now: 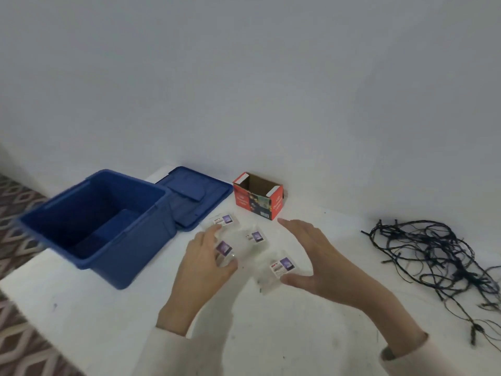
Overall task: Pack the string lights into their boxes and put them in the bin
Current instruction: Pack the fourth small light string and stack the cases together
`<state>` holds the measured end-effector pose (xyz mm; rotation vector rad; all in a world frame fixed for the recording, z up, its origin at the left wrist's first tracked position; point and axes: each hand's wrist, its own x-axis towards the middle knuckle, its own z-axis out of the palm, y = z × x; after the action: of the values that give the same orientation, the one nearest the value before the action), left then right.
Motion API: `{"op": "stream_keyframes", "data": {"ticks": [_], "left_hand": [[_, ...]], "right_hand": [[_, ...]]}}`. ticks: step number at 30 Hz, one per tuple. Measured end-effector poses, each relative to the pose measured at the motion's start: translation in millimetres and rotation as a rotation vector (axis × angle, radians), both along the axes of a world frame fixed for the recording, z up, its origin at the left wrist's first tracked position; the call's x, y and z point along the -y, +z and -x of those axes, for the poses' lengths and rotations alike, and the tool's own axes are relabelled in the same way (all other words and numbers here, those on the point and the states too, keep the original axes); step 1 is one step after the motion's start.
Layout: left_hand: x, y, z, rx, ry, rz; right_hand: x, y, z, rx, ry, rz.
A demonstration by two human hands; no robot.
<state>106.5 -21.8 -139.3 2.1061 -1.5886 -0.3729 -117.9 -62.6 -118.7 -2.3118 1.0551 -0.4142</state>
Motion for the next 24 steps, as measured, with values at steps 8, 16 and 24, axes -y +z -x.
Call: {"op": "stream_keyframes", "data": {"ticks": [8,16,24], "left_hand": [[-4,-40,-25,0.001,0.316,-0.092],[2,-41,-23,0.169,0.327,-0.177],[32,-7,44,0.001,0.067,0.113]], "right_hand": [[1,-14,-17,-0.082,-0.030,-0.045],[2,-17,-18,-0.099,-0.043,-0.065],[14,-23,31,-0.091,-0.210,-0.037]]}}
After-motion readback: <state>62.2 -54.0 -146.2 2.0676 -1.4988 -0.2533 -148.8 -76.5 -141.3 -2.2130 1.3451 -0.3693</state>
